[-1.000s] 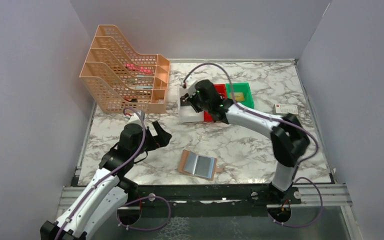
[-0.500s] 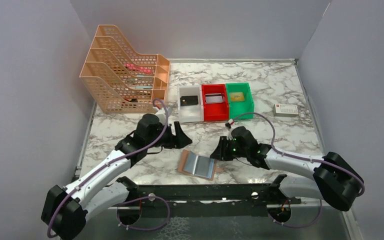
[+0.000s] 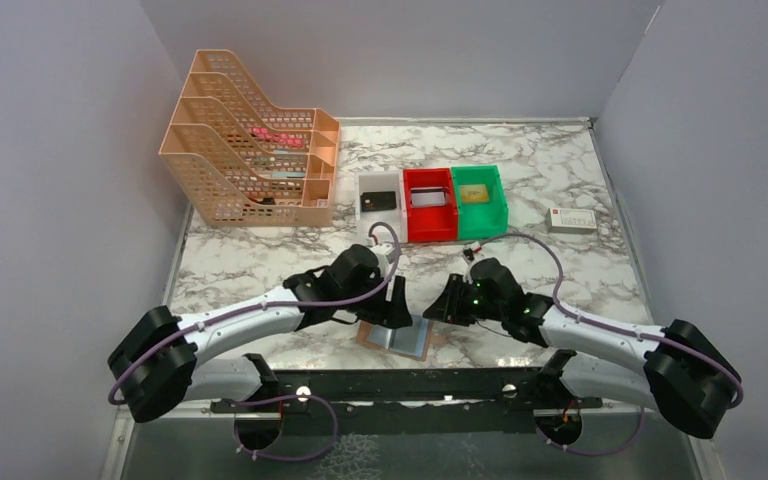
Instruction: Take the credit cards out of the card holder
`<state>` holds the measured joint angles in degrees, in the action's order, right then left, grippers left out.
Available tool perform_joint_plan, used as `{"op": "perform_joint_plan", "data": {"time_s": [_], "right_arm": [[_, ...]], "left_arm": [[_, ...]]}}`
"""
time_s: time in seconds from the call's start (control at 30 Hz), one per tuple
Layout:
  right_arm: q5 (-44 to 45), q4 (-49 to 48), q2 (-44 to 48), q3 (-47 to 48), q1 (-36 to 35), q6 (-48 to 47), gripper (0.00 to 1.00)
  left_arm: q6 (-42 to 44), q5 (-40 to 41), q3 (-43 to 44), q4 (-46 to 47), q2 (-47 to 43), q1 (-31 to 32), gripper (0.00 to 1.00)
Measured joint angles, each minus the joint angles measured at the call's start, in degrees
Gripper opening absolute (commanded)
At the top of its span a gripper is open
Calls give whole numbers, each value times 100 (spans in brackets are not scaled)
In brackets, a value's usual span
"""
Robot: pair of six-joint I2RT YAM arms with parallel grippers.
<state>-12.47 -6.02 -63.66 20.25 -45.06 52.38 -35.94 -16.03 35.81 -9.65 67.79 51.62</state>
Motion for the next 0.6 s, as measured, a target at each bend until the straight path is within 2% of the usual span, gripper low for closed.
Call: {"op": "perform_joint_plan", "data": {"time_s": [0.3, 0.6], "right_arm": [[1436, 1421, 1025, 28, 0, 595, 31], [2465, 2312, 1749, 35, 0, 929, 33]], "left_arm": [[22, 1322, 901, -715, 938, 990, 73], [17, 2240, 1311, -1174, 1659, 1458, 72]]}}
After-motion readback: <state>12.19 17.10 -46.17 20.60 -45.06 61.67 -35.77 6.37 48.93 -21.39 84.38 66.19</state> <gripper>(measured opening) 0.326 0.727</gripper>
